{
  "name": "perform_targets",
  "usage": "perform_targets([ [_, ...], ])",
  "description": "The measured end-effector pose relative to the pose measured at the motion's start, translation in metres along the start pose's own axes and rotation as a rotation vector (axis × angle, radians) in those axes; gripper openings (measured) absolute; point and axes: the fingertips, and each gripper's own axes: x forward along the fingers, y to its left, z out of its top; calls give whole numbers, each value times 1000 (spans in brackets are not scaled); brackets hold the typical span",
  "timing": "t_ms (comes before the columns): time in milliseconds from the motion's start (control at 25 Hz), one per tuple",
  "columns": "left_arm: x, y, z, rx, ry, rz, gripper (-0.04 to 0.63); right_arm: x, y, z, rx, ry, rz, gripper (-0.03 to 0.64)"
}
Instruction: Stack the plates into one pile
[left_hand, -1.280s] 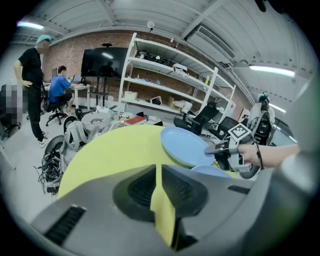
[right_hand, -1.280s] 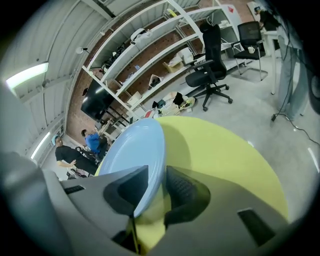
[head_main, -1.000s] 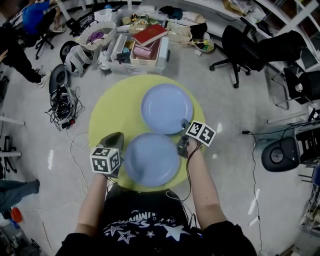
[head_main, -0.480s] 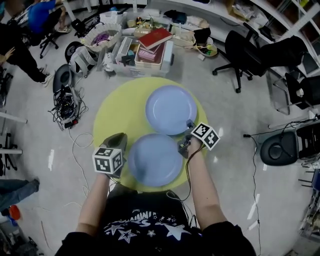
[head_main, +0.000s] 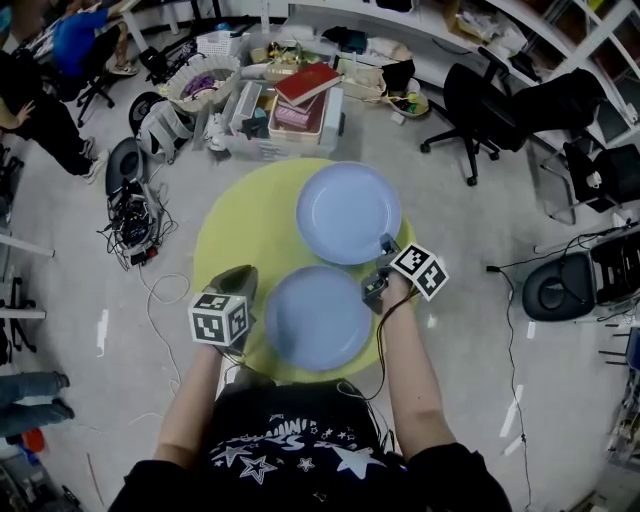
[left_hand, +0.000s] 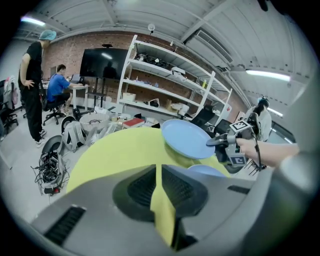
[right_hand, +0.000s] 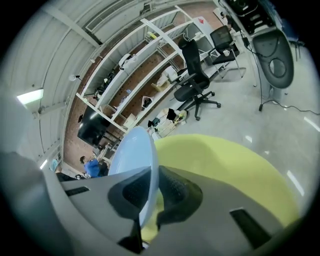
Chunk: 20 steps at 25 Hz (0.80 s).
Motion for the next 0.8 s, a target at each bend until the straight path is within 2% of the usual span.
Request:
perform_targets([
  [240, -9, 2, -1, 2, 0, -37, 44, -26, 16, -9, -32, -16, 23, 35],
  [800, -46, 3, -26, 28, 17, -143, 44, -102, 21, -61, 35, -68, 22, 37],
])
